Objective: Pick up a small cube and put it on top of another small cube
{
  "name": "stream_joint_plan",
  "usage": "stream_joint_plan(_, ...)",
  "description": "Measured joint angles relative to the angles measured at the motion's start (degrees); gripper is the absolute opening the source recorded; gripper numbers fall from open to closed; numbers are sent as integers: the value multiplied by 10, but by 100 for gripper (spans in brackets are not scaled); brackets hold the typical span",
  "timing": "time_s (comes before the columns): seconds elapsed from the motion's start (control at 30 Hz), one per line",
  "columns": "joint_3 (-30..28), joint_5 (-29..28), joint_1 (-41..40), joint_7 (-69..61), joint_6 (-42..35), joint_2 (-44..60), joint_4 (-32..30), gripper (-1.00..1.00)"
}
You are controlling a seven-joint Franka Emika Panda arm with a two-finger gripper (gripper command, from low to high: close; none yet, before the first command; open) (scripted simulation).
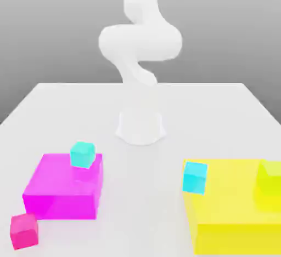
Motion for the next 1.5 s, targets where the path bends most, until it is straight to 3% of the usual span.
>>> stream_joint_plan(0.33,-134,83,51,-206,54,209,-5,0)
stream_joint_plan(0.57,-194,157,51,-359,89,357,-8,0)
stream_joint_plan(0.8,-202,199,2,-490,130,496,-12,0)
stream_joint_plan(1.0,-216,179,-37,-564,177,598,-20,0)
stream_joint_plan(1.13,-172,223,-79,-608,232,678,-4,0)
stream_joint_plan(1.17,-158,235,-91,-618,245,696,0,-100)
stream_joint_plan(1.37,-151,242,-97,-623,251,705,3,-100)
stream_joint_plan(1.5,-189,196,-68,-590,211,648,-12,-100)
